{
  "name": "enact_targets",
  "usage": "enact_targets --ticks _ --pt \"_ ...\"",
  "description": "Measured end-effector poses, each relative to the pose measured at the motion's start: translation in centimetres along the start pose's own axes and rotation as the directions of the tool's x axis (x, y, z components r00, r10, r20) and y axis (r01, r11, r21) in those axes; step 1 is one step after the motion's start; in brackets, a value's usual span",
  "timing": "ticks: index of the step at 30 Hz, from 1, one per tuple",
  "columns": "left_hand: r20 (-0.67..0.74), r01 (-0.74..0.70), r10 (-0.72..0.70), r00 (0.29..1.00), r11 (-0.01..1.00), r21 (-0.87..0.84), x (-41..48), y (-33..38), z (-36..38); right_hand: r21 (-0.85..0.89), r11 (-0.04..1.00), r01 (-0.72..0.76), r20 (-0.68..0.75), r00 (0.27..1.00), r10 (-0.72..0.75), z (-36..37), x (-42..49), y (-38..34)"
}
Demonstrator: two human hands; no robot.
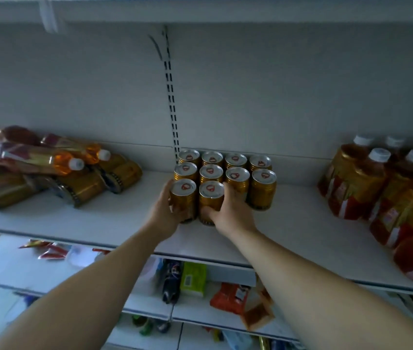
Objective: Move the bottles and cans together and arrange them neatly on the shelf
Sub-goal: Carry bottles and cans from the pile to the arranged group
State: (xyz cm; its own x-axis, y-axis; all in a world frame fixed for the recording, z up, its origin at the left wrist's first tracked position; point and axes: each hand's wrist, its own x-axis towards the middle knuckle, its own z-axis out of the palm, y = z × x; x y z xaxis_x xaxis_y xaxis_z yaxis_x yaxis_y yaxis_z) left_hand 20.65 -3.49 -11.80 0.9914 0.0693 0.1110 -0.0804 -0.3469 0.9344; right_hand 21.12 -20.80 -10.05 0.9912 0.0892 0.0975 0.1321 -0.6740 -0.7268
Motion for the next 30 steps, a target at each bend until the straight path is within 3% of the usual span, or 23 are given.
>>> enact_targets --ticks 2,5,7,10,15,19,24,30 --pt "0.038 0.045 -0.048 0.998 0.996 0.073 1.1 0.4 -0.7 -0.097 0.995 -0.013 -0.004 1.0 0.012 0.1 0.6 -0.5" --pt "0.129 0.04 -0.087 0.988 0.942 0.332 1.9 0.7 -3.2 -0.245 0.969 0.042 -0.055 0.997 -0.057 -0.2 0.3 -1.1" --pt "0.089 0.03 -0.075 0.993 0.905 0.423 1.9 0.7 -6.1 -0.278 0.945 0.171 -0.084 0.976 -0.202 -0.3 0.7 -3.1" --pt "-0.035 0.053 -0.04 0.999 0.797 0.602 1.4 -0.1 -12.2 -0.35 0.889 0.295 0.033 0.952 -0.304 1.0 2.9 -7.9" --pt "-0.103 0.084 -0.014 0.995 0.694 0.715 1.6 -2.0 -23.1 -0.402 0.866 0.298 0.219 0.949 -0.225 6.7 5.7 -15.7" --pt "-0.135 0.08 0.027 0.991 0.684 0.725 2.3 -3.9 -30.9 -0.395 0.887 0.241 0.238 0.959 -0.155 12.3 8.0 -21.0" --pt "-0.069 0.011 0.075 0.995 0.601 0.799 3.6 -5.6 -38.8 -0.313 0.937 0.158 0.174 0.979 -0.107 18.1 11.0 -26.2" --pt "0.111 -0.137 0.081 0.99 0.483 0.865 7.3 -6.5 -42.2 -0.39 0.917 0.086 0.187 0.982 -0.013 20.5 14.3 -27.6"
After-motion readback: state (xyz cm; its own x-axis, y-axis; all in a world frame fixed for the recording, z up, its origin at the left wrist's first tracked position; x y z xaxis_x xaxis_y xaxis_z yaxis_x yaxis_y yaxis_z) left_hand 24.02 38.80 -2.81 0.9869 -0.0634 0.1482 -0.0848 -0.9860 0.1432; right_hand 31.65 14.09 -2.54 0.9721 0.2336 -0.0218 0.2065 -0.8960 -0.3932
